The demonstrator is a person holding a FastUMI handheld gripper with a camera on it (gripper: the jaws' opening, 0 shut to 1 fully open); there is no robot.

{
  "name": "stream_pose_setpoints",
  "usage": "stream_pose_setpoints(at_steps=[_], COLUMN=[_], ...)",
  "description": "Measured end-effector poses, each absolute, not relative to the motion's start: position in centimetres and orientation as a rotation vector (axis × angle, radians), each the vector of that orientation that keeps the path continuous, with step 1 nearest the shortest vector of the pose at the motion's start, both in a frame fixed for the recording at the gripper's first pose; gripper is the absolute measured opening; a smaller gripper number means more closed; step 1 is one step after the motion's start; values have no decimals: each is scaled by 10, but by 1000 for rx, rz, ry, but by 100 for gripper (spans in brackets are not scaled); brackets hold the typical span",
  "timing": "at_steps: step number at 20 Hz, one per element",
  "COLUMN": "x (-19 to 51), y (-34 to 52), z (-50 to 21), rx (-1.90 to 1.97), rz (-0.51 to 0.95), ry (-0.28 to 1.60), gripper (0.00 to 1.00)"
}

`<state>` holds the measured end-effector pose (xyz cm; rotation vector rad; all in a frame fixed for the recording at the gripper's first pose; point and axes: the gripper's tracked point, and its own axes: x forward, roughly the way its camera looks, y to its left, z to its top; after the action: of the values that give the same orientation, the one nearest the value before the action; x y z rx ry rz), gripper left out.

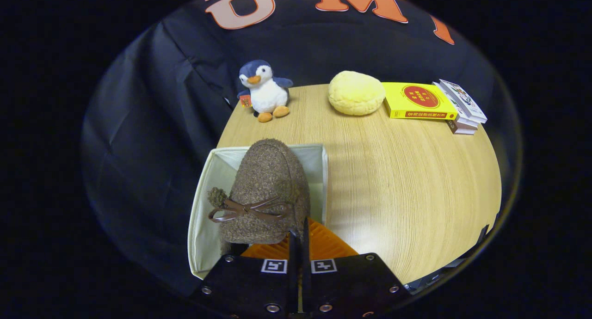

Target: Open the storage box then place both shoes into the box .Put the left shoe in first, then the right shoe, with the right side of both shoes facing outward in a uniform manner.

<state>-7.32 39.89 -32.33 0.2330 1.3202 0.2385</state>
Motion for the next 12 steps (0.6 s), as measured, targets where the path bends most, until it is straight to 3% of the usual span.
stream_pose_setpoints(at_steps=[3, 8, 12], x=[-75, -56, -35], y=[408, 403, 372], z=[-315, -274, -237], rx=[265, 342, 330], rz=[265, 346, 394], ry=[1315, 1225, 1069], gripper=[18, 29, 49])
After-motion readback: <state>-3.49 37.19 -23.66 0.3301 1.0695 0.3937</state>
